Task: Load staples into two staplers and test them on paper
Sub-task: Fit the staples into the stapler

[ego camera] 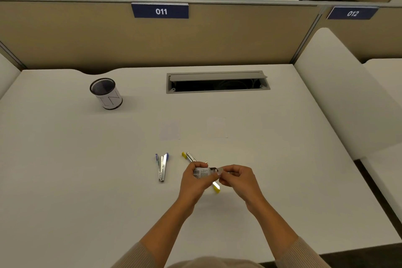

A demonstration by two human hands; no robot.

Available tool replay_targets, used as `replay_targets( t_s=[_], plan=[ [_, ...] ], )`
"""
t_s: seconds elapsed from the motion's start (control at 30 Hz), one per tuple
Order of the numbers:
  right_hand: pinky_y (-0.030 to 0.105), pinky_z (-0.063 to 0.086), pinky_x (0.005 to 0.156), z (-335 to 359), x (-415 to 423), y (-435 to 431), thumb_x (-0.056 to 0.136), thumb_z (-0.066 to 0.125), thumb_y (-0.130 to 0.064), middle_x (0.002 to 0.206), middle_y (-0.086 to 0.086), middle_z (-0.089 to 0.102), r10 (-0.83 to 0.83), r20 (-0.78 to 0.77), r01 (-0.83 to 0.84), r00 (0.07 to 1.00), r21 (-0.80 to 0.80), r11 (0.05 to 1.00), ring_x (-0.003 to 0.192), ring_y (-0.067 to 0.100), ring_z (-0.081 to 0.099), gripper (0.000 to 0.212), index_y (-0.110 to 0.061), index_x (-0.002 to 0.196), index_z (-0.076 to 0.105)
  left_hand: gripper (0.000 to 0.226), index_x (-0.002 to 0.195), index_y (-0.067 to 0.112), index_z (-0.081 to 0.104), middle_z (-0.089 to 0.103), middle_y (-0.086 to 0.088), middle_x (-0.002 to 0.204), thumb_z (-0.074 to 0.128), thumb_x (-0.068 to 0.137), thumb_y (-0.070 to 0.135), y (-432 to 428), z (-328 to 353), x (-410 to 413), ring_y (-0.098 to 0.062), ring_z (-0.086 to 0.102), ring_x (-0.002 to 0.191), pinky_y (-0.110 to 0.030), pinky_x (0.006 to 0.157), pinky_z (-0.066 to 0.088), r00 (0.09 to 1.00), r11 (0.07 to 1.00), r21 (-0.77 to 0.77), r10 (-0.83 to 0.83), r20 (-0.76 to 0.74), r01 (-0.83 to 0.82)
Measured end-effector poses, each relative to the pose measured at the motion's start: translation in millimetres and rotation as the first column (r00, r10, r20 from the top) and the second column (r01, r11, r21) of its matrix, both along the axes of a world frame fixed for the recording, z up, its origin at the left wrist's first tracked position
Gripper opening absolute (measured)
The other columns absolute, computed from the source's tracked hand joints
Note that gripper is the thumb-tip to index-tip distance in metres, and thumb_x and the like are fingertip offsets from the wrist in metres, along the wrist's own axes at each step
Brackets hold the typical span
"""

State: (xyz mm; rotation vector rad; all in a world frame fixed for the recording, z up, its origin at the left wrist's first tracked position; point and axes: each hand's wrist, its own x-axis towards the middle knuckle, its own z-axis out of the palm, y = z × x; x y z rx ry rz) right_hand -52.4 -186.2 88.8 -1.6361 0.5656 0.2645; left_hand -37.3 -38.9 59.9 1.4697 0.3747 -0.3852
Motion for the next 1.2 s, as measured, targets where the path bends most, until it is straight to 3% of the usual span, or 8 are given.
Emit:
replay_targets(
  t_s=[0.17, 0.37, 0.67, 0.77, 0.9, 1.2],
  plan=[
    [0.017, 0.055, 0.067, 3, -1, 0, 0.085, 0.071, -0.012, 0.079, 0.003, 0.077, 0.026, -0.011, -0.025, 1.0, 0.062, 0.998, 0.075, 0.014, 0.075, 0.009, -0.016, 0.088, 0.079, 0.044, 0.104, 0.017, 0.062, 0.064, -0.01, 0.105, 0.088, 0.068, 0.021, 1, -1, -1, -0.027, 0.065, 0.099, -0.034, 0.077, 0.061, 1.0, 1.0, 0.003, 0.024, -0.012, -0.024],
    [0.023, 0.059, 0.074, 4, -1, 0, 0.089, 0.065, -0.016, 0.083, 0.003, 0.077, 0.036, 0.005, -0.036, 0.999, 0.106, 0.994, 0.08, 0.017, 0.074, 0.017, -0.02, 0.083, 0.081, 0.031, 0.101, 0.016, 0.063, 0.065, -0.012, 0.104, 0.081, 0.076, 0.013, 1, 0, 0, -0.025, 0.067, 0.094, -0.023, 0.067, 0.058, 0.997, 0.997, -0.054, 0.058, -0.048, -0.06],
    [0.022, 0.058, 0.075, 0, -3, 0, 0.088, 0.07, -0.015, 0.085, 0.006, 0.077, 0.001, 0.009, -0.002, 1.0, 0.149, 0.989, 0.079, 0.018, 0.074, 0.009, -0.013, 0.091, 0.079, 0.029, 0.105, 0.012, 0.063, 0.065, -0.014, 0.107, 0.077, 0.081, 0.02, 2, -2, -1, -0.026, 0.067, 0.098, -0.031, 0.076, 0.06, 1.0, 0.997, -0.073, 0.014, -0.009, -0.014],
    [0.018, 0.056, 0.069, -1, -3, 1, 0.085, 0.074, -0.017, 0.083, 0.004, 0.077, -0.024, 0.008, 0.022, 1.0, 0.133, 0.991, 0.076, 0.016, 0.074, 0.007, -0.013, 0.09, 0.078, 0.024, 0.107, 0.009, 0.063, 0.067, -0.015, 0.104, 0.062, 0.093, 0.029, 1, 1, 0, -0.024, 0.07, 0.094, -0.026, 0.072, 0.059, 0.998, 0.992, -0.12, 0.029, -0.062, -0.036],
    [0.017, 0.056, 0.067, -3, -2, 2, 0.083, 0.077, -0.018, 0.082, 0.005, 0.077, -0.037, 0.008, 0.035, 0.999, 0.128, 0.991, 0.074, 0.014, 0.074, 0.011, -0.012, 0.091, 0.078, 0.022, 0.109, 0.006, 0.063, 0.064, -0.017, 0.11, 0.046, 0.102, 0.019, 2, 3, 3, -0.027, 0.068, 0.099, -0.027, 0.073, 0.059, 0.995, 0.99, -0.139, 0.004, -0.096, -0.017],
    [0.019, 0.057, 0.068, -9, -2, 4, 0.084, 0.076, -0.021, 0.077, 0.001, 0.077, -0.035, 0.047, 0.033, 0.998, 0.033, 0.999, 0.074, 0.016, 0.075, 0.005, -0.019, 0.086, 0.079, 0.017, 0.106, 0.011, 0.067, 0.067, -0.014, 0.105, 0.053, 0.099, 0.013, 4, 6, 1, -0.024, 0.072, 0.09, -0.029, 0.076, 0.06, 0.999, 0.995, -0.093, -0.023, -0.037, 0.019]
  ],
)
